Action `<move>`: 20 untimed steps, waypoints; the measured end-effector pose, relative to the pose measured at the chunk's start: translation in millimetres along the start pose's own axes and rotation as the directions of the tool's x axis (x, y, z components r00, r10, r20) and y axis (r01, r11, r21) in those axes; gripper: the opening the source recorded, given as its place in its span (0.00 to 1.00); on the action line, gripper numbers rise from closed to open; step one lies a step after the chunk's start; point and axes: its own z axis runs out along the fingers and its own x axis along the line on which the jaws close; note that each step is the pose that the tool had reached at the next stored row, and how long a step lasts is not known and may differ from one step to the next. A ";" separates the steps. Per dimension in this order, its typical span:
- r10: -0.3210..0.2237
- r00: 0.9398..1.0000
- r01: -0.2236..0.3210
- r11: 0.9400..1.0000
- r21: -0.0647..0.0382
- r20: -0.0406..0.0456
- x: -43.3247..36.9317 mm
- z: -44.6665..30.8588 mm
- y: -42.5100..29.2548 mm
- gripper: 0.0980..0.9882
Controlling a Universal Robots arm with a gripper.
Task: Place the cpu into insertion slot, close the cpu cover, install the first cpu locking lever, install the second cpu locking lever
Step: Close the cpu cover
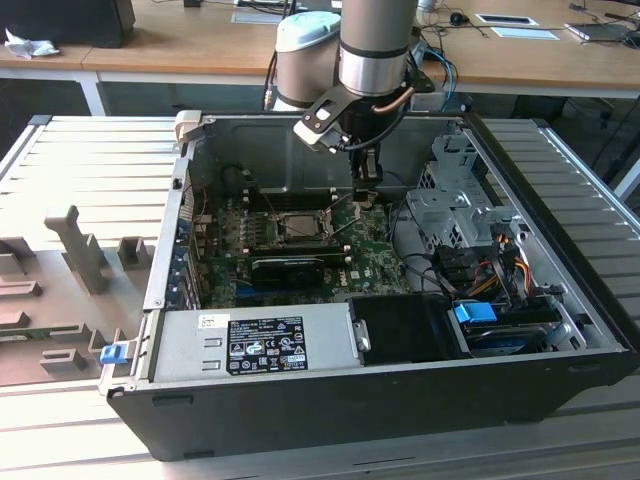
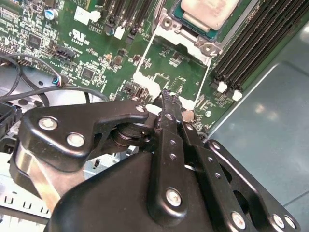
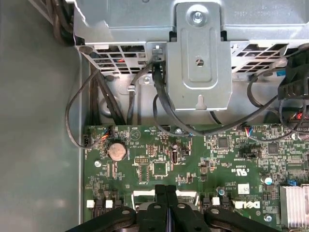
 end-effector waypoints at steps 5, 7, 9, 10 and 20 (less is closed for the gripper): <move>0.000 1.000 0.000 1.000 0.001 0.000 0.0 0.6 7.9 0.01; 0.000 1.000 0.000 1.000 0.001 0.000 0.0 0.7 10.4 0.01; 0.000 1.000 0.000 1.000 0.002 0.000 0.0 0.9 12.1 0.01; 0.000 1.000 0.000 1.000 0.002 0.000 -0.5 0.9 12.4 0.01; 0.000 1.000 0.000 1.000 0.006 -0.001 -0.7 15.2 21.3 0.01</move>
